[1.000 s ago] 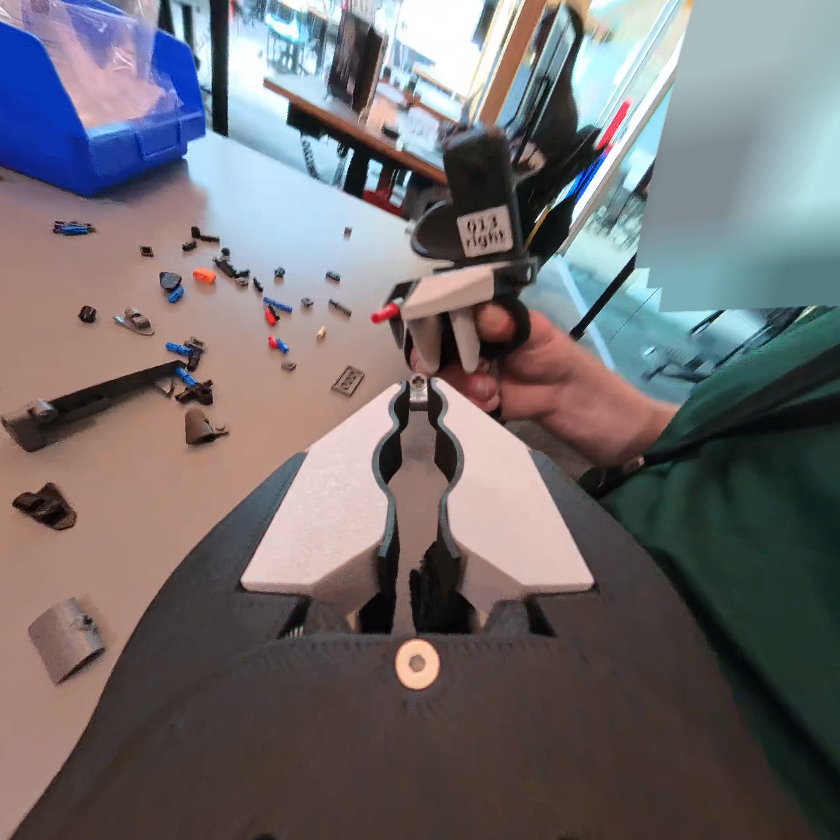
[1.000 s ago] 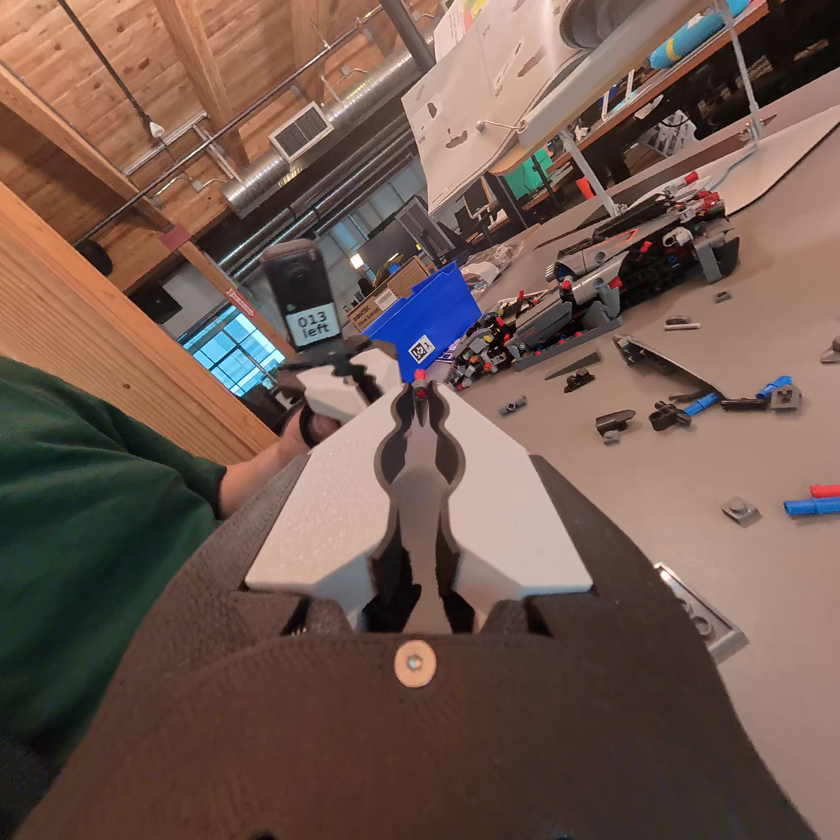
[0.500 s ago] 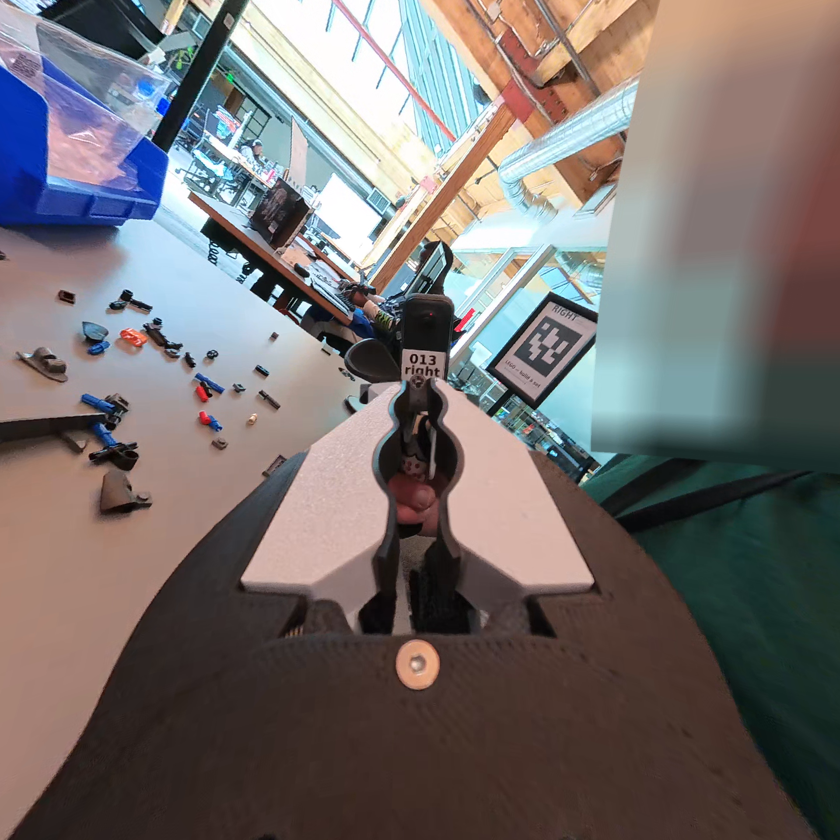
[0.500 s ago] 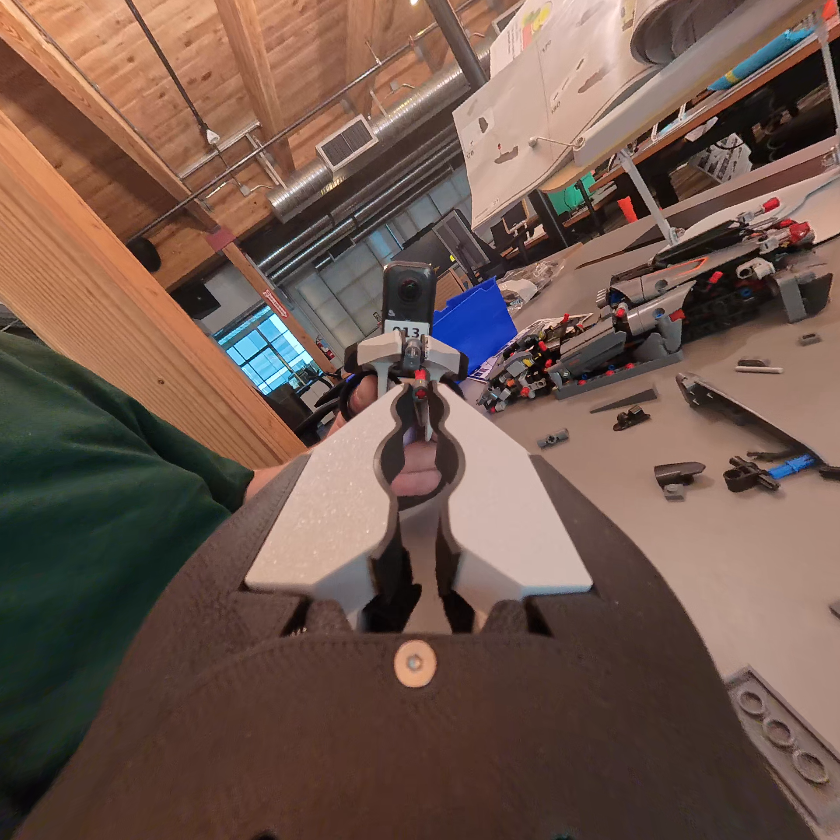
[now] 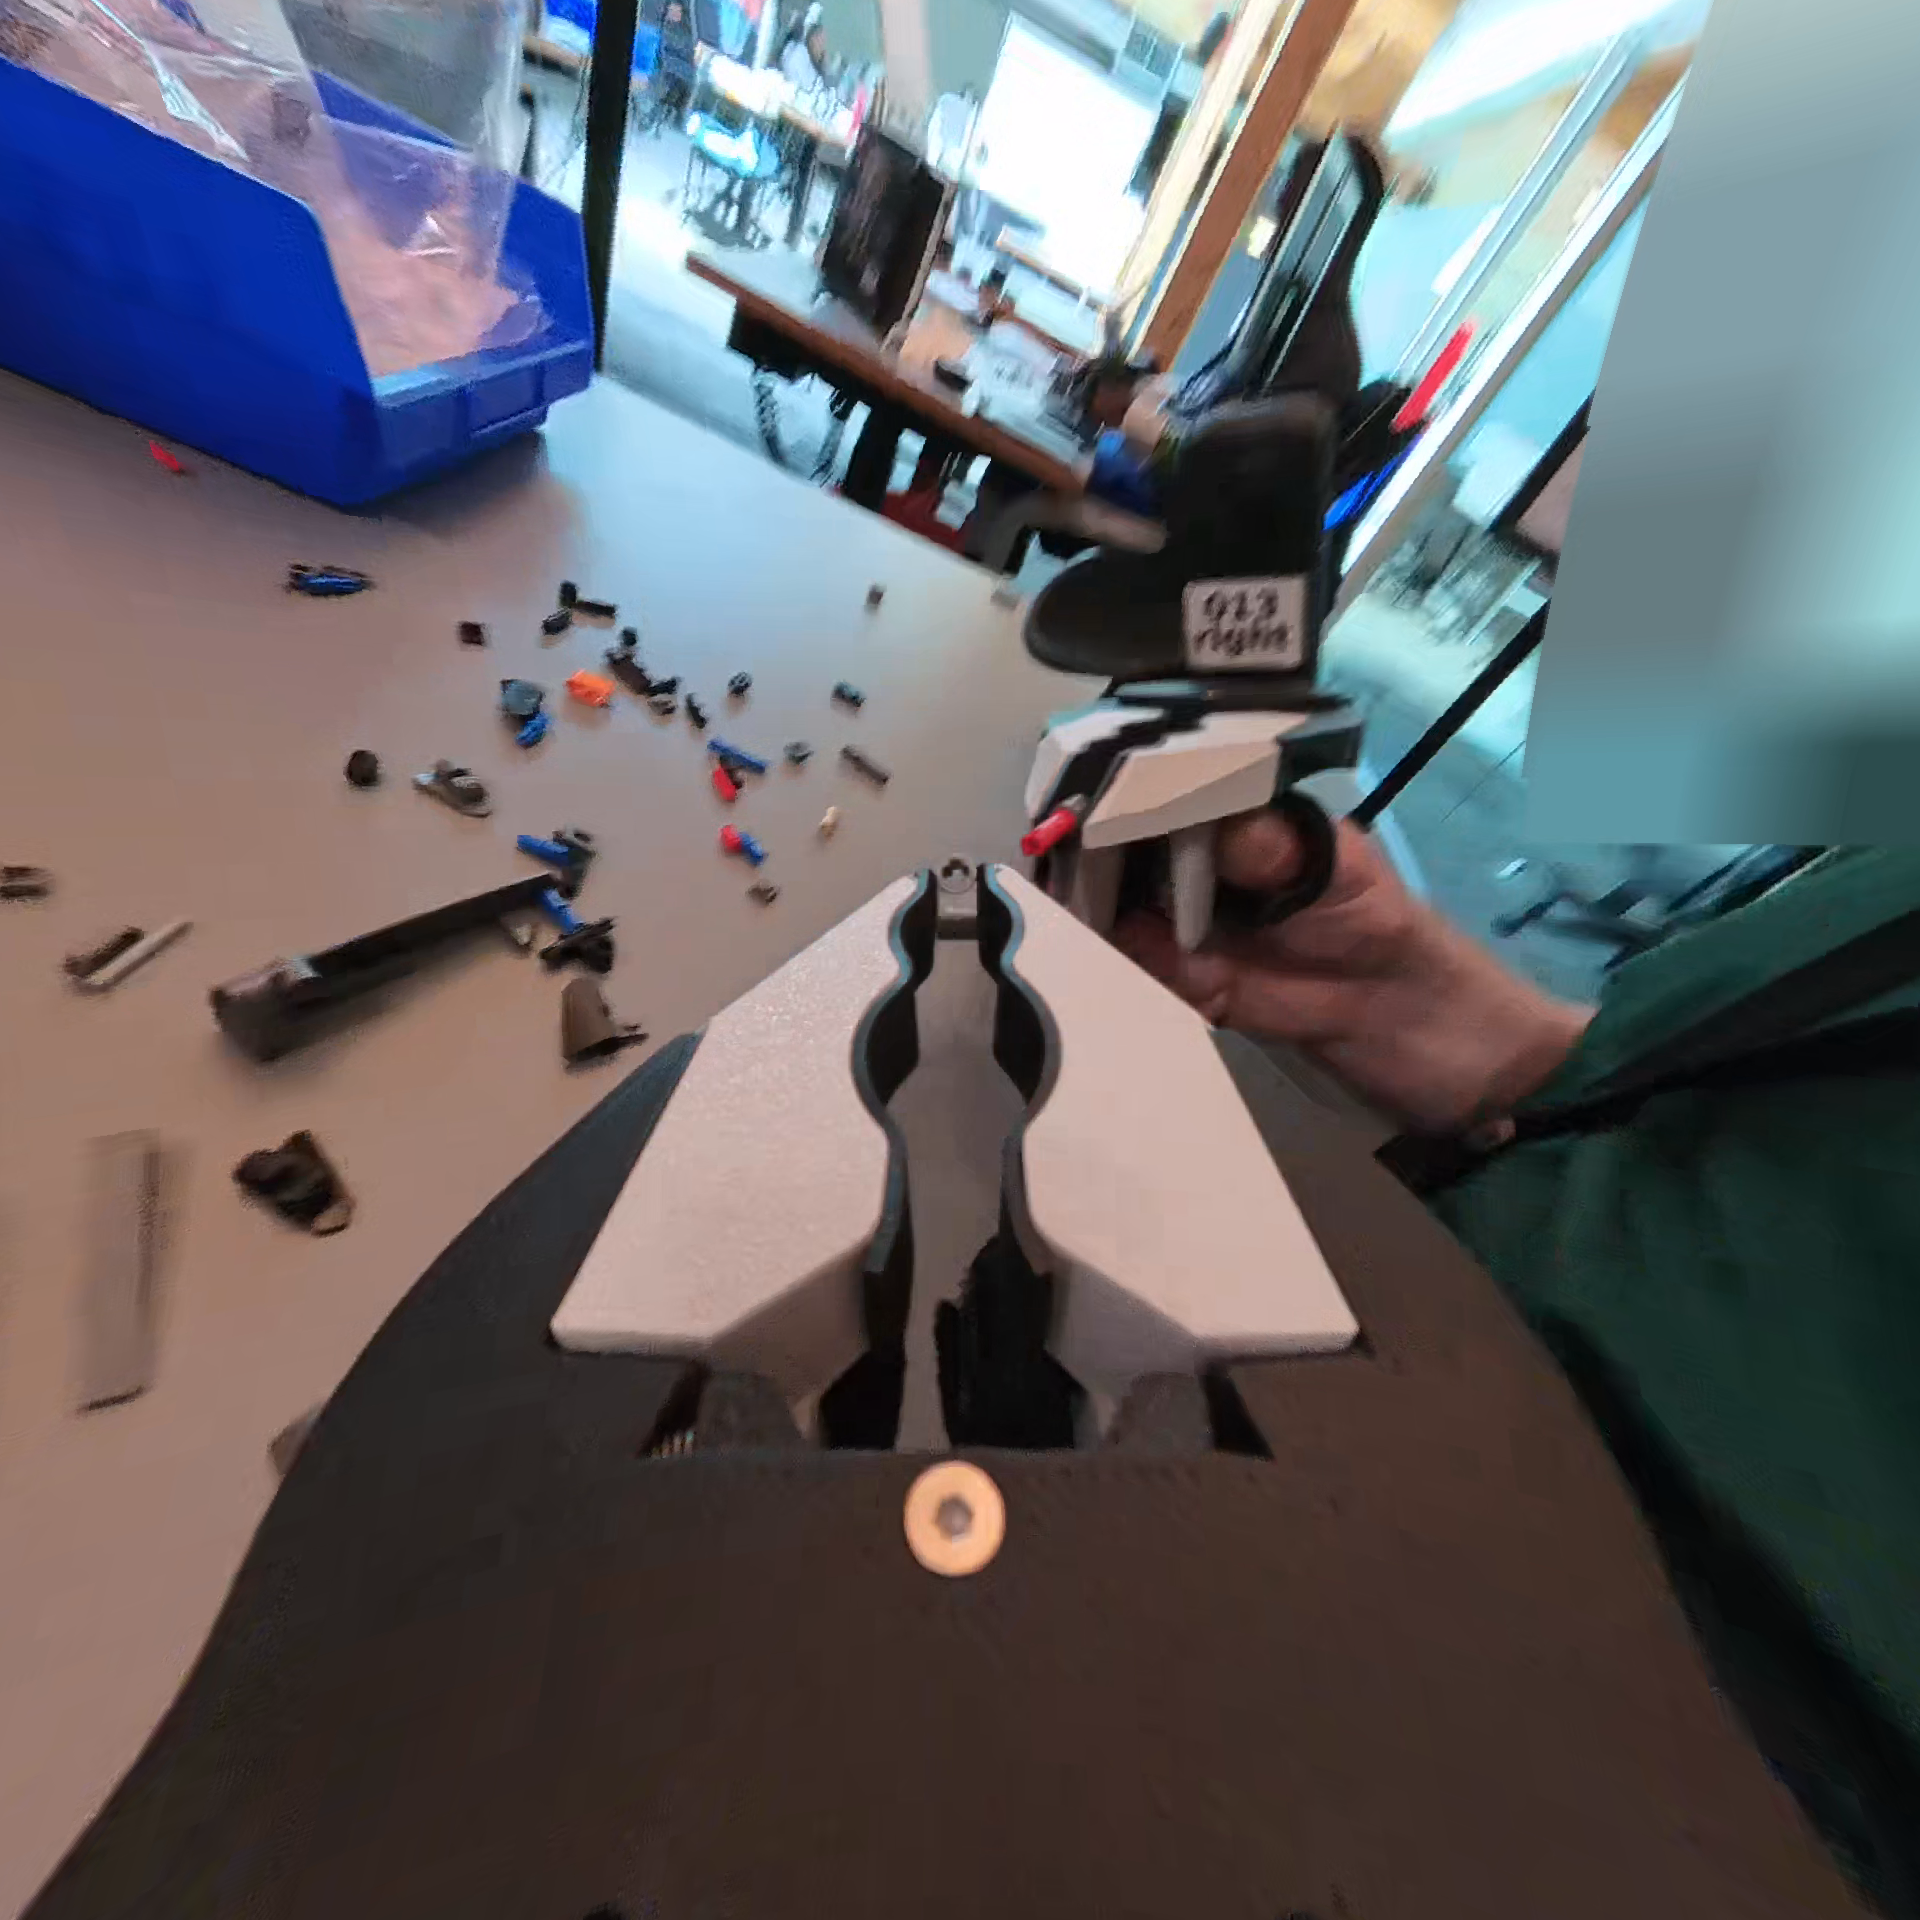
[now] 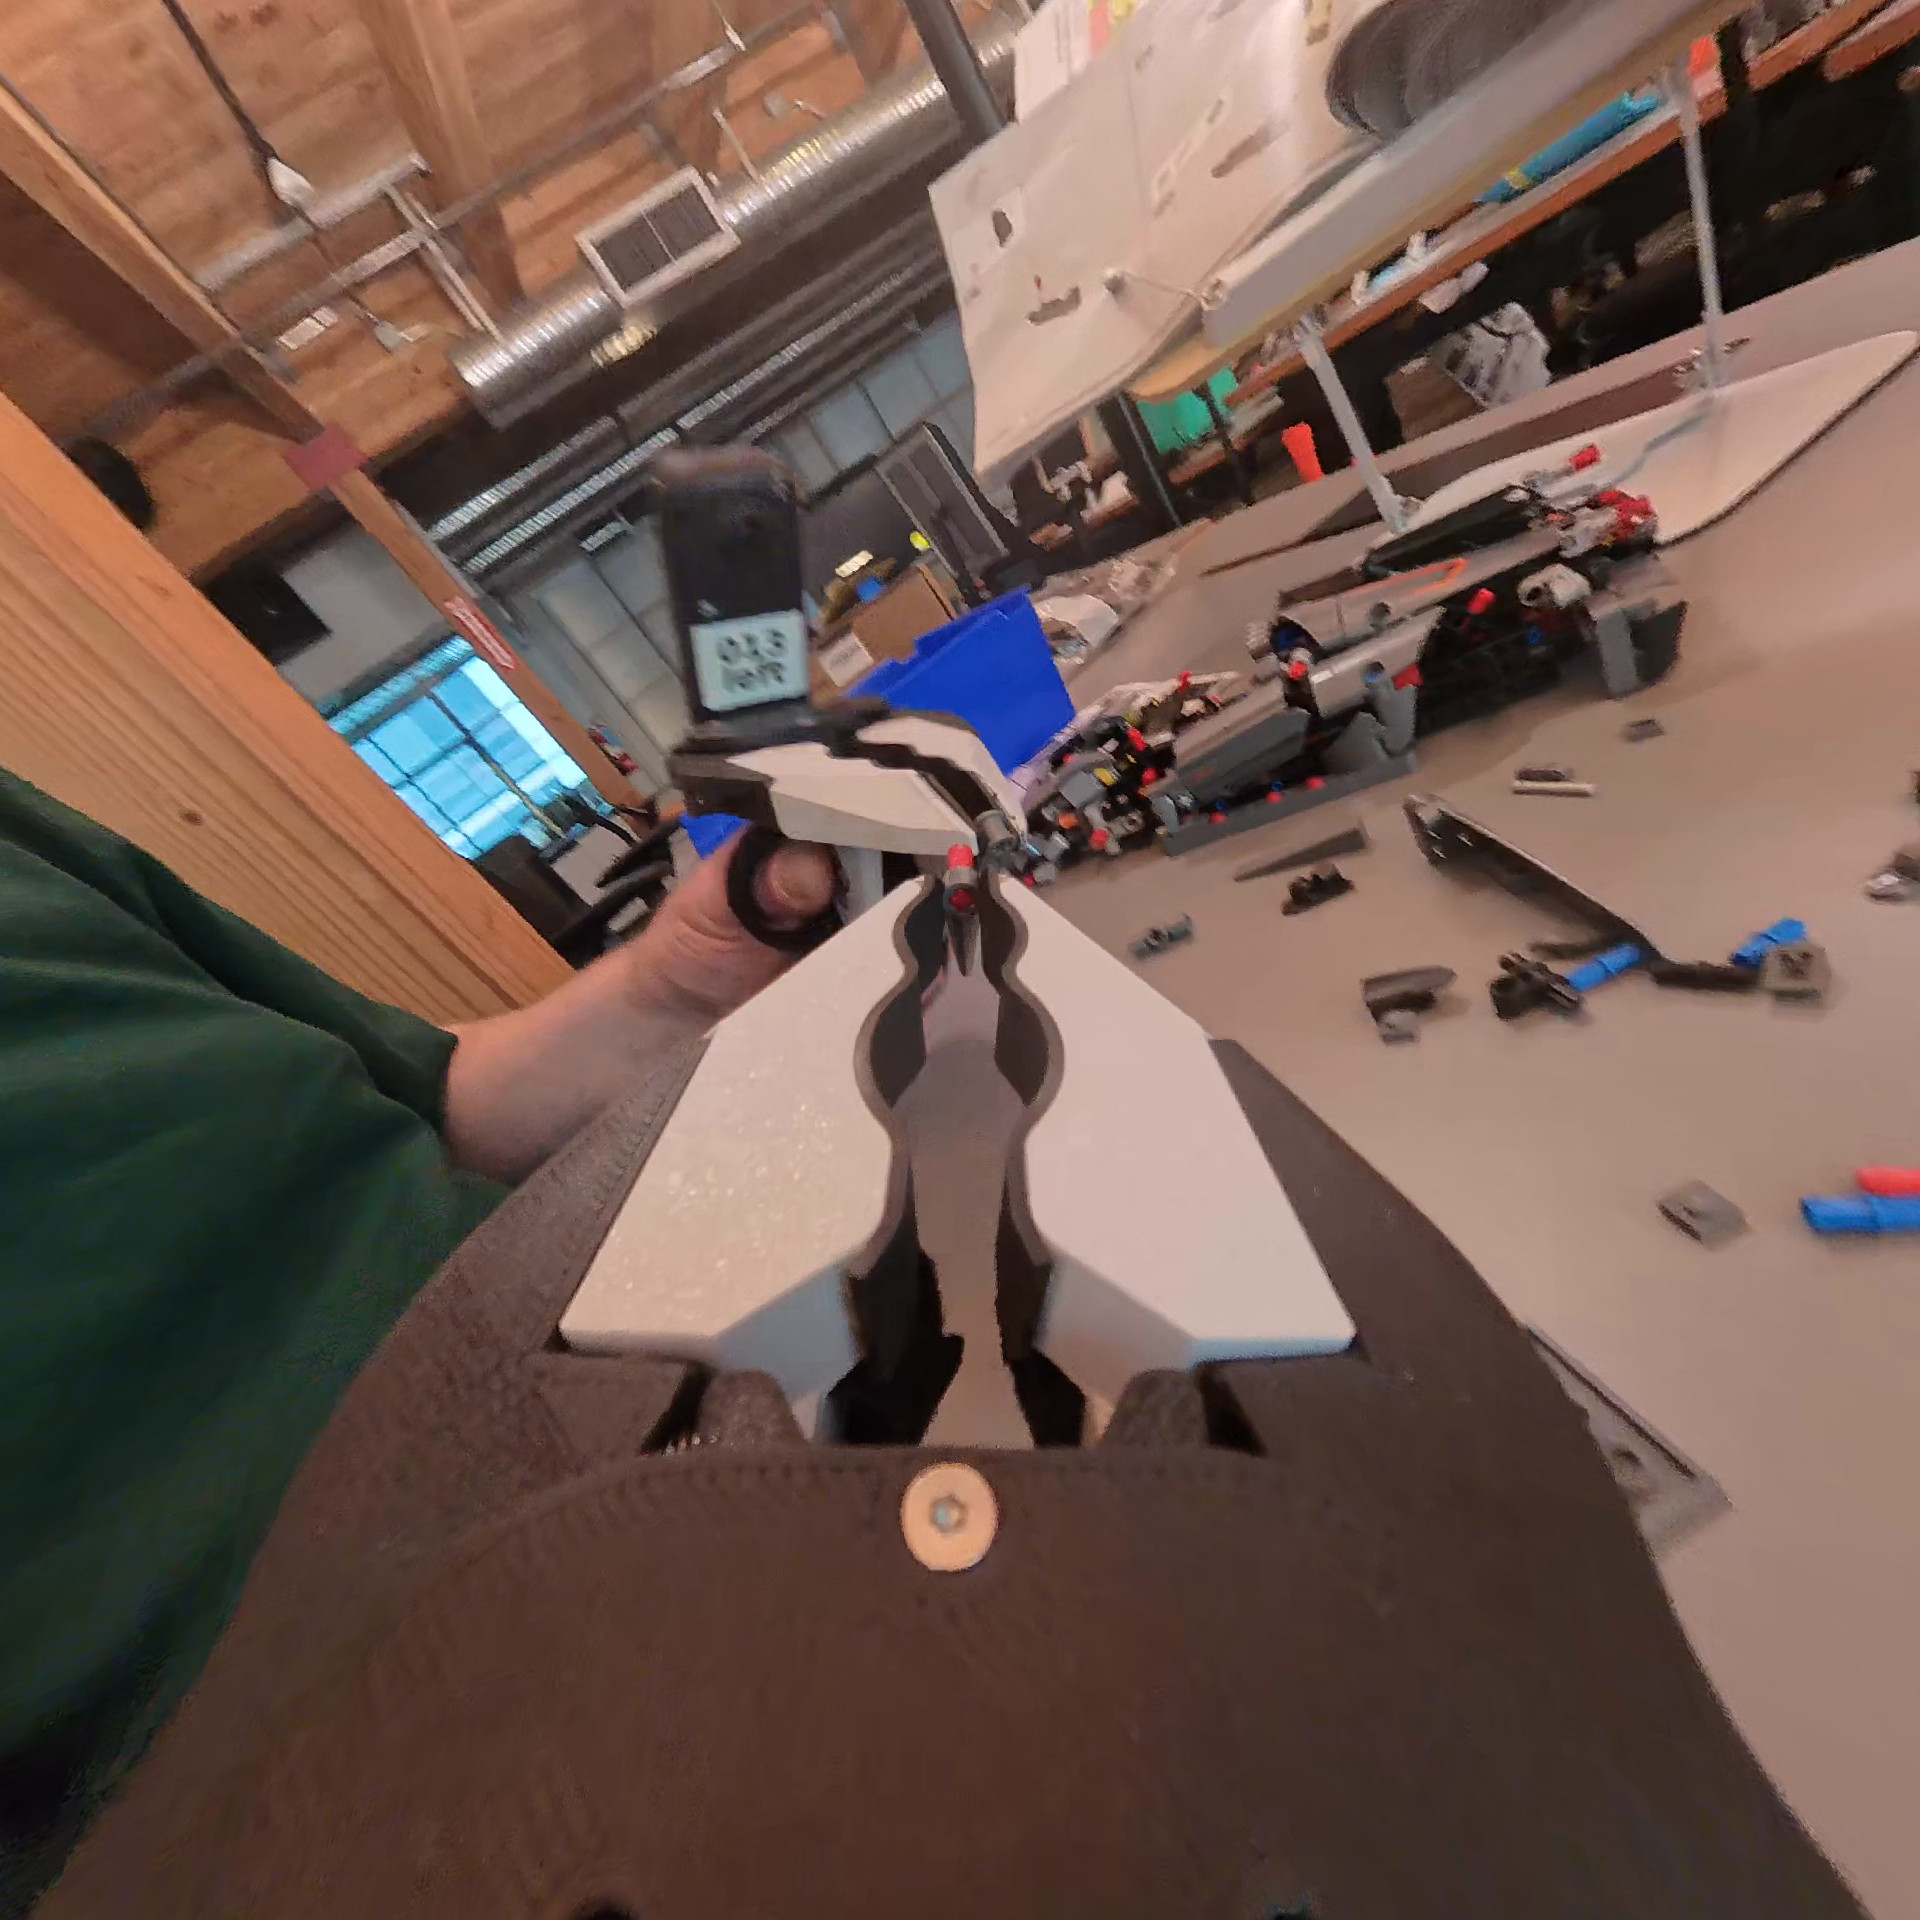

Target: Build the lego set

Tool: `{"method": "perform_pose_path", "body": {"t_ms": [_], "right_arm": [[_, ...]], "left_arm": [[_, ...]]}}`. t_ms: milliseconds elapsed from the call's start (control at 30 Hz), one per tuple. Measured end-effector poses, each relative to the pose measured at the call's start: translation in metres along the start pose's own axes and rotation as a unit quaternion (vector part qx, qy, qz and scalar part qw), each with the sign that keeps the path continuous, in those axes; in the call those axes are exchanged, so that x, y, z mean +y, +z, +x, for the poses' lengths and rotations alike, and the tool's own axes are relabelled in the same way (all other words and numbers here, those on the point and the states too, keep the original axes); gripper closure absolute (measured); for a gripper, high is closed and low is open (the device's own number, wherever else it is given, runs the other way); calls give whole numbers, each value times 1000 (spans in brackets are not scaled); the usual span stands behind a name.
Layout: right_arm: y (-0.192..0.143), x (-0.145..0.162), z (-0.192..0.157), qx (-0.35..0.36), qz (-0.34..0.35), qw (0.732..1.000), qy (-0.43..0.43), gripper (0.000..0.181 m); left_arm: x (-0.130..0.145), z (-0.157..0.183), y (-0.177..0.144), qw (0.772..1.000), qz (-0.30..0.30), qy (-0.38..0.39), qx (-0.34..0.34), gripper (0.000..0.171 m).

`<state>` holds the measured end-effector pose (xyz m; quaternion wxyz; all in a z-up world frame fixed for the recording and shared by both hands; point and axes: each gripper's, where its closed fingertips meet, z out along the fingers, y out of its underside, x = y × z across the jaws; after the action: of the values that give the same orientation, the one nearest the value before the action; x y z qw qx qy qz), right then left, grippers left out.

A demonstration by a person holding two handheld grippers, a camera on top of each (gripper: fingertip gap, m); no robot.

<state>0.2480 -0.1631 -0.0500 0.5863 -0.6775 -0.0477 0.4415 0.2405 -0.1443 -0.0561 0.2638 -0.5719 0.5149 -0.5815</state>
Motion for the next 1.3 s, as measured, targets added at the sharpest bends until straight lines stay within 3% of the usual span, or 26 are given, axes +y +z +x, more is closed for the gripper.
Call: {"method": "perform_pose_path", "body": {"t_ms": [133, 333, 433, 533, 733, 967, 1200, 1300], "right_arm": [[-7, 11, 5, 41, -28, 998, -31, 177], [-15, 17, 12, 78, -50, 994, -56, 177], [-16, 18, 13, 81, -54, 994, -57, 177], [-16, 19, 13, 79, -55, 994, -55, 177], [-13, 23, 12, 71, -72, 993, -56, 177], [-14, 26, 13, 75, -82, 992, -56, 177], [-19, 24, 14, 74, -73, 993, -51, 177], [-20, 23, 14, 70, -70, 994, -48, 177]], "left_arm": [[35, -13, 6, 983, -132, 103, -79, 166], [103, -25, 13, 900, -340, 245, -118, 166], [106, -23, 16, 900, -343, 244, -112, 165], [106, -22, 10, 902, -339, 240, -120, 150], [109, -23, -1, 906, -333, 228, -130, 154], [107, -22, 12, 900, -336, 246, -131, 165], [109, 8, 16, 923, -356, 148, -12, 166], [116, 2, 16, 916, -388, 107, -3, 165]]}}
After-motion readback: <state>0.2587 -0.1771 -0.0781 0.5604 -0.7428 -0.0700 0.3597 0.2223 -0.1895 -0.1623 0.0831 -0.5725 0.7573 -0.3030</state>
